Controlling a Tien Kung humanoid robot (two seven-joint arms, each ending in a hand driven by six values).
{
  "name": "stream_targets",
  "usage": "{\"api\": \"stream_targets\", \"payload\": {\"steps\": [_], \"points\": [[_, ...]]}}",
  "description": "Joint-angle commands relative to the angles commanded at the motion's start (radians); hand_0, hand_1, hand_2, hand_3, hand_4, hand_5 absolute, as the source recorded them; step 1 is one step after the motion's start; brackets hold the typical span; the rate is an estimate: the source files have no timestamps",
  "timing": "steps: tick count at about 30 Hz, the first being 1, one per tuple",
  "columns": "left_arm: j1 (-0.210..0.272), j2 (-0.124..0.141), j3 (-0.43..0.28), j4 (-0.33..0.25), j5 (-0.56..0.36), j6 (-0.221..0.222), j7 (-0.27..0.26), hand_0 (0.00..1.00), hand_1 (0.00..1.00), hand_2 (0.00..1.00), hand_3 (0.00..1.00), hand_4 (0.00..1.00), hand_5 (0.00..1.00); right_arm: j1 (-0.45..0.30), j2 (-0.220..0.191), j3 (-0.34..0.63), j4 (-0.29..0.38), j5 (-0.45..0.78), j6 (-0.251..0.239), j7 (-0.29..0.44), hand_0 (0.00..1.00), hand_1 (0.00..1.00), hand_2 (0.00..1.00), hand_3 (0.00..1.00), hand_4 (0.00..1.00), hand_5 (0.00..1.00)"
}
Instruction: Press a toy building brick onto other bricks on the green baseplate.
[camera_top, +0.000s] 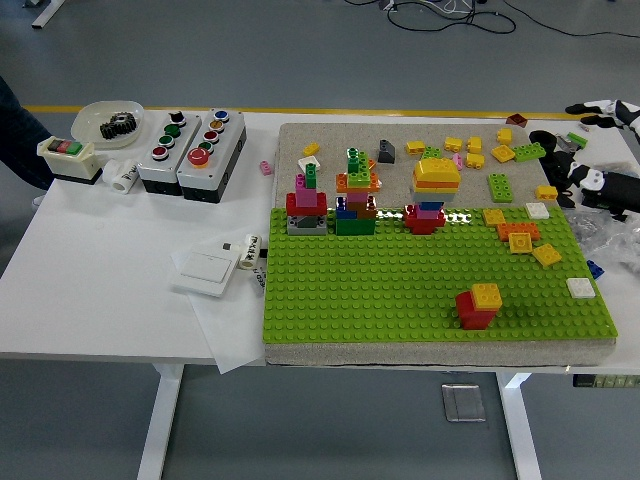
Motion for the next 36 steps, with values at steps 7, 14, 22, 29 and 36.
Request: {"api": "stream_targets", "payload": {"steps": [7, 14, 22, 29, 36], "points": [[-0.001, -0.001, 0.0, 0.0, -0.001, 0.0, 0.0, 0.804, 0.884, 0.9, 0.753, 0.787, 0.767, 0.01, 0.019, 0.069, -0.07, 0.292, -0.079, 0.087, 0.874, 0.841, 0.902, 0.912, 0.998, 0.796], [-0.005, -0.002, 0.001, 0.0, -0.003, 0.0, 0.0, 0.805, 0.884, 0.9, 0.754, 0.786, 0.765, 0.014, 0.034, 0.096, -0.146, 0.585, -0.035, 0.125, 0.871, 0.826, 0.877, 0.898, 0.998, 0.862], [-0.007, -0.001, 0.003, 0.001, -0.005, -0.001, -0.003, 0.807, 0.884, 0.899, 0.753, 0.785, 0.767, 0.009, 0.047, 0.112, -0.176, 0.921, -0.013, 0.12, 0.878, 0.823, 0.865, 0.883, 0.998, 0.952], [-0.006, -0.001, 0.004, 0.001, -0.007, -0.001, -0.003, 0.808, 0.884, 0.899, 0.752, 0.785, 0.767, 0.01, 0.048, 0.116, -0.191, 1.21, 0.023, 0.094, 0.885, 0.825, 0.863, 0.879, 0.998, 0.978], [-0.008, -0.003, 0.005, 0.001, -0.008, 0.0, -0.003, 0.809, 0.884, 0.9, 0.753, 0.786, 0.767, 0.005, 0.05, 0.119, -0.209, 1.191, 0.101, 0.017, 0.888, 0.825, 0.855, 0.876, 0.998, 0.998]]}}
